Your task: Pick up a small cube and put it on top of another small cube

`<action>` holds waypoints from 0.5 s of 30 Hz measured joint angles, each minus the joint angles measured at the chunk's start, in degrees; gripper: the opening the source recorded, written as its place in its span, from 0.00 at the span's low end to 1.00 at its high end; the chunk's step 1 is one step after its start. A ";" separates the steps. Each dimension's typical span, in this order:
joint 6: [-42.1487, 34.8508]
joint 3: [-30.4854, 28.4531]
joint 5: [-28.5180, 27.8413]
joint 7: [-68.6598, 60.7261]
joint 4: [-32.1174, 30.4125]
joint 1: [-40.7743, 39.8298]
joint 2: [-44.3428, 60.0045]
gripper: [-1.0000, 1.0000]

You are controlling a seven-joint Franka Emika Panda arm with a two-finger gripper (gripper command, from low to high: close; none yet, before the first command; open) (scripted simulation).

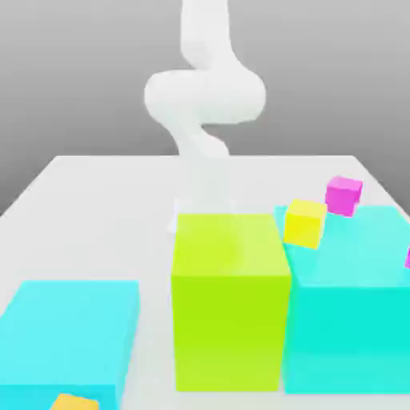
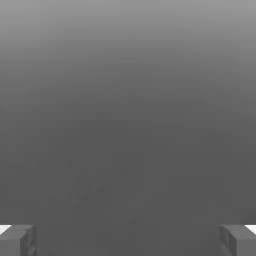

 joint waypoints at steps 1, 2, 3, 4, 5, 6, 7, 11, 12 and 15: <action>0.42 -0.93 0.69 -0.64 0.27 0.41 2.26 0.50; 0.81 -1.78 1.39 -1.28 0.54 0.75 4.42 0.50; 1.20 -2.61 2.08 -1.91 0.80 1.08 6.54 0.50; 1.56 -3.35 2.82 -2.55 1.07 1.30 8.65 0.50; 1.95 -4.11 3.55 -3.22 1.32 1.55 10.74 0.50; 2.36 -4.78 4.31 -3.90 1.56 1.71 12.84 0.50; 2.72 -5.48 5.06 -4.57 1.82 1.91 14.92 0.50; 4.19 -8.00 8.00 -7.20 2.85 2.43 23.28 0.50; 4.56 -8.50 8.72 -7.85 3.11 2.44 25.37 0.50; 5.69 -9.76 10.75 -9.70 3.88 2.26 31.62 0.50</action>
